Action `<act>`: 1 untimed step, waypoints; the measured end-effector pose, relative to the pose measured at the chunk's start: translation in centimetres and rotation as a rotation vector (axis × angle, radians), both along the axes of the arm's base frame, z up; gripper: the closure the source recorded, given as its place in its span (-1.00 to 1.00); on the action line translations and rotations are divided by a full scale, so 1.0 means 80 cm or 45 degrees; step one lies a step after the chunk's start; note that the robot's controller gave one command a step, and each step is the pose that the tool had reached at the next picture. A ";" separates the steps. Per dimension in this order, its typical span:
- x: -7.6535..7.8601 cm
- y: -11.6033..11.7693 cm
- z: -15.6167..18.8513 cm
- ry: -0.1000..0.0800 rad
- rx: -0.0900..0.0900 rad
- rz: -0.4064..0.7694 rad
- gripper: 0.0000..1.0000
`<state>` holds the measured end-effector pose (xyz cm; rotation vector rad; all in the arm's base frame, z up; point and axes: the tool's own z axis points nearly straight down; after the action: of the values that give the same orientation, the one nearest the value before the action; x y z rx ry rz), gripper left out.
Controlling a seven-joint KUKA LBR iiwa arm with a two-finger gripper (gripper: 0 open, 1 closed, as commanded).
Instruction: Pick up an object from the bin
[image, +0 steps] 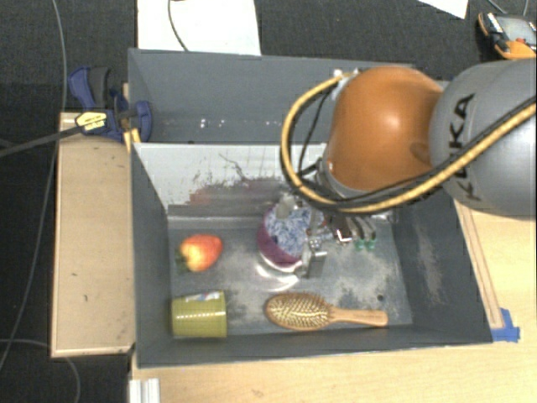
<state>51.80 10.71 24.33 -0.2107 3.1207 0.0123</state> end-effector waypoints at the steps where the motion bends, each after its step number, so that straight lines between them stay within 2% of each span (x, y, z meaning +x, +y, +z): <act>1: 0.018 -0.011 0.004 0.004 -0.003 0.277 -1.00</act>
Offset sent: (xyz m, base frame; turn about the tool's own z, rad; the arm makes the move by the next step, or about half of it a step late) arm -0.0033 -0.0133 0.0052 0.0599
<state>53.21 9.84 24.68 -0.5491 3.0837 0.0117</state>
